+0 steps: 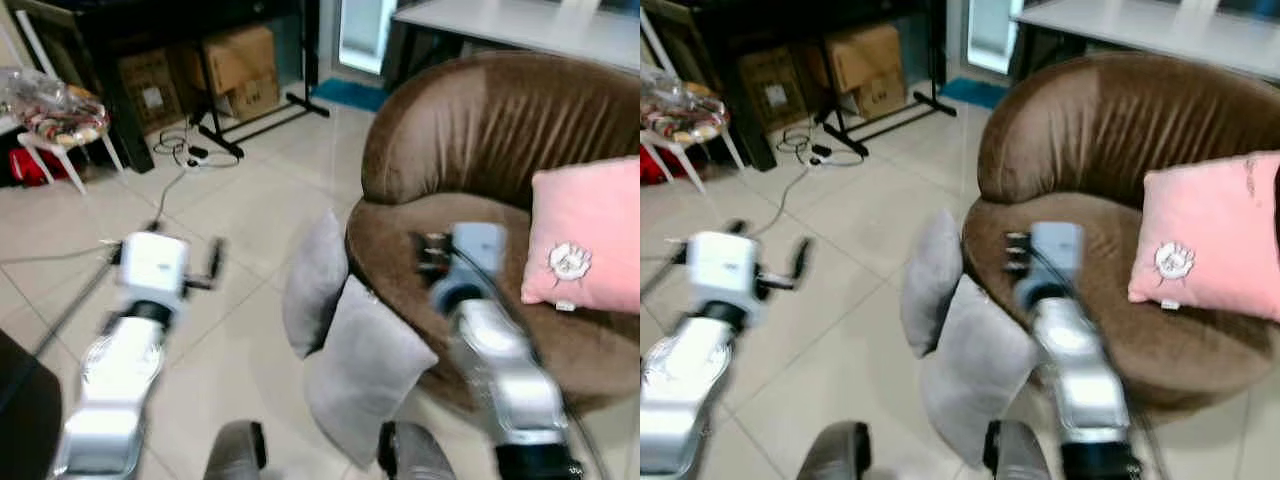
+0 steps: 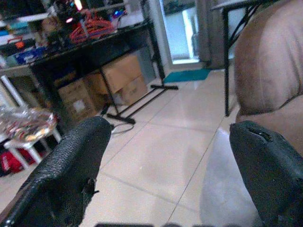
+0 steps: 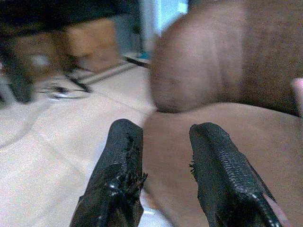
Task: Move the pillow to the sofa from floor
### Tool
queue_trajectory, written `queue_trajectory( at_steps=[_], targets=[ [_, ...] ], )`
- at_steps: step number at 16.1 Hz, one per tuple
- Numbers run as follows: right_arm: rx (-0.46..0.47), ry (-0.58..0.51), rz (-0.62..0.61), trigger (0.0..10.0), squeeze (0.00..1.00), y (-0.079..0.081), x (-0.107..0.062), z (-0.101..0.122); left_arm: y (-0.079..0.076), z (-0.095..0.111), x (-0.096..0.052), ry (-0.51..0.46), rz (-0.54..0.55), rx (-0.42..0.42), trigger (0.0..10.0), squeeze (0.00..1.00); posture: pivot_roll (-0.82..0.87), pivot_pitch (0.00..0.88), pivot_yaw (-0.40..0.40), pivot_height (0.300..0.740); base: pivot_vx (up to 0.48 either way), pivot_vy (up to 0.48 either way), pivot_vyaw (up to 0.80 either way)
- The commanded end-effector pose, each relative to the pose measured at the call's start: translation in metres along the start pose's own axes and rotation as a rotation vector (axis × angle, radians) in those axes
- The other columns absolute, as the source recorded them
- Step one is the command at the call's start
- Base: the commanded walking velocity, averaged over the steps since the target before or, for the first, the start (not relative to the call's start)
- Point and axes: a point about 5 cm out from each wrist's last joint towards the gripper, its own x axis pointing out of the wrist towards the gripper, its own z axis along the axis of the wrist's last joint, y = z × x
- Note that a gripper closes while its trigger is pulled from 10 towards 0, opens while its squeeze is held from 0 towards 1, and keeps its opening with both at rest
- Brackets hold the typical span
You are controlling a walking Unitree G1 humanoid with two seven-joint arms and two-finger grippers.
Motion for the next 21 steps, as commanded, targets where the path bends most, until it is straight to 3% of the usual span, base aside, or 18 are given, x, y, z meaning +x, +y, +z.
queue_trajectory(
  at_steps=[1,8,12,21],
  targets=[
    [0.008,-0.013,0.020,10.0,0.00,0.0077,0.0014,0.0029,0.0063,-0.0003,-0.0007,0.005,0.012,0.018,10.0,0.00,-0.03,0.000,0.010,0.618,0.262,0.000,0.00],
    [0.009,-0.013,0.030,10.0,0.00,0.0089,0.0016,0.0019,0.0054,-0.0012,-0.0004,0.005,0.008,0.019,10.0,0.00,-0.03,0.000,0.006,0.618,0.252,0.000,0.00],
    [0.005,-0.015,0.030,10.0,0.00,0.0084,0.0015,0.0011,0.0053,-0.0013,-0.0003,0.001,0.011,0.025,10.0,0.00,-0.03,0.000,0.003,0.618,0.000,0.000,0.00],
    [0.009,-0.012,0.041,10.0,0.00,0.0095,0.0014,-0.0001,0.0056,0.0002,-0.0003,-0.015,0.025,0.036,10.0,0.00,-0.03,0.000,0.002,0.549,0.000,0.000,0.00]
  ],
)
